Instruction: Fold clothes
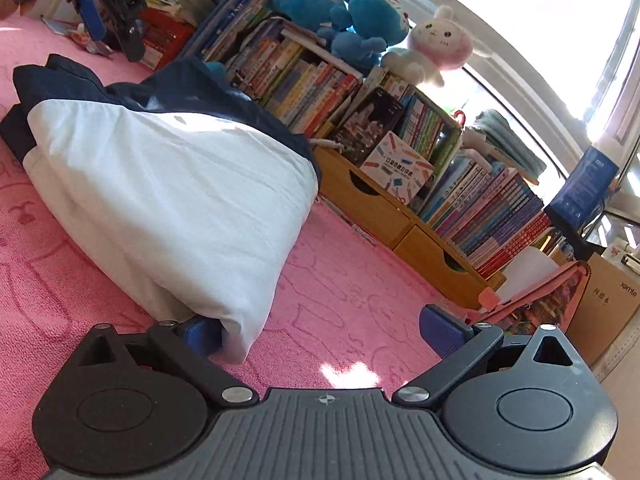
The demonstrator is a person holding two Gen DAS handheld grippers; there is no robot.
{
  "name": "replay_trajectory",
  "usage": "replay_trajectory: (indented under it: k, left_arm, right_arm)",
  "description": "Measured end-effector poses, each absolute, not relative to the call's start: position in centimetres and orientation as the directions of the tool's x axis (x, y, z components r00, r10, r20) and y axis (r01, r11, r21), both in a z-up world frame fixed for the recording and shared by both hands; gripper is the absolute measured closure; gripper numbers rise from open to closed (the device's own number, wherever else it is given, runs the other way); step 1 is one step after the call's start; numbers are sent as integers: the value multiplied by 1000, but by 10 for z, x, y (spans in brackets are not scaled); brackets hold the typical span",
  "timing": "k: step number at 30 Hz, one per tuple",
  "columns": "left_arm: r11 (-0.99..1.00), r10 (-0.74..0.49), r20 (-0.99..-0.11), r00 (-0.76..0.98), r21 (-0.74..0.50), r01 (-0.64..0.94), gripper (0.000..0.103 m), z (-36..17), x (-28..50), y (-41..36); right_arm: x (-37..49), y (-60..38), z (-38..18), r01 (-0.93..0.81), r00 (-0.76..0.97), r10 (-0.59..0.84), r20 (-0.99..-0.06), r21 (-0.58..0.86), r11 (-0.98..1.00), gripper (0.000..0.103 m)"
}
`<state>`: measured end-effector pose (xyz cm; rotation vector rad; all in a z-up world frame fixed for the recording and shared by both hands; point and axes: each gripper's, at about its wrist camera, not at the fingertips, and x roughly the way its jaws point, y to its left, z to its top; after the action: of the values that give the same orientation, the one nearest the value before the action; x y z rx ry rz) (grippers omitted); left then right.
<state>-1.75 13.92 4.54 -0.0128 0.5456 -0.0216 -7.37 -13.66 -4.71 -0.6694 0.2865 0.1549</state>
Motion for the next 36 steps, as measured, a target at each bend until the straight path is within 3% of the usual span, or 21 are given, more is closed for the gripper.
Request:
replay_trajectory:
  k: [2,6,8,10,11,14,19,21,26,30,34,36]
  left_arm:
    - [999,-23,-466,884,20,37,10,54,-38,119]
    - [986,72,-486,871,166,10,10,27,-53,81]
    - [981,80,-555,828,193,34,10,6,-52,78]
    - [984,91,-603,793,175,20,7,-10,-49,85]
    - [987,91,-621,779,158,11,0,-16,-46,90]
    - [999,33,-665,746,27,-19,0,-25,-41,113]
    - [998,34,-648,760,58,6,0,-26,-47,114]
    - [1000,8,-654,757,18,6,0,-29,-49,120]
    - [1000,-19,-642,766,-14,13,0,-32,-52,125]
    - [1000,-19,-624,781,-19,9,0,-33,-54,126]
    - [1000,-22,-623,782,-21,11,0,-32,-54,127]
    - [1000,-23,-621,783,-22,12,0,-32,-54,127]
  right_arm:
    - [-72,-136,-46,-232,950,50,-309,-589,774,2]
    - [-73,-134,-47,-224,953,47,-298,-596,771,2]
    - [-73,-134,-47,-223,954,46,-297,-596,771,2]
    - [-72,-132,-47,-223,954,45,-298,-596,772,2]
    - [-72,-132,-47,-223,953,46,-298,-596,771,2]
    - [-76,-133,-48,-215,959,46,-281,-609,763,2]
    - [-82,-137,-49,-222,964,66,-257,-645,731,2]
    - [-82,-140,-49,-236,964,87,-252,-654,719,1]
    - [-77,-150,-45,-308,943,141,-300,-635,709,1]
    - [-80,-170,-9,-496,838,279,-468,-442,748,2]
    - [-84,-193,42,-604,727,474,-497,-135,785,3]
    - [-68,-191,61,-602,694,515,-503,-14,798,19]
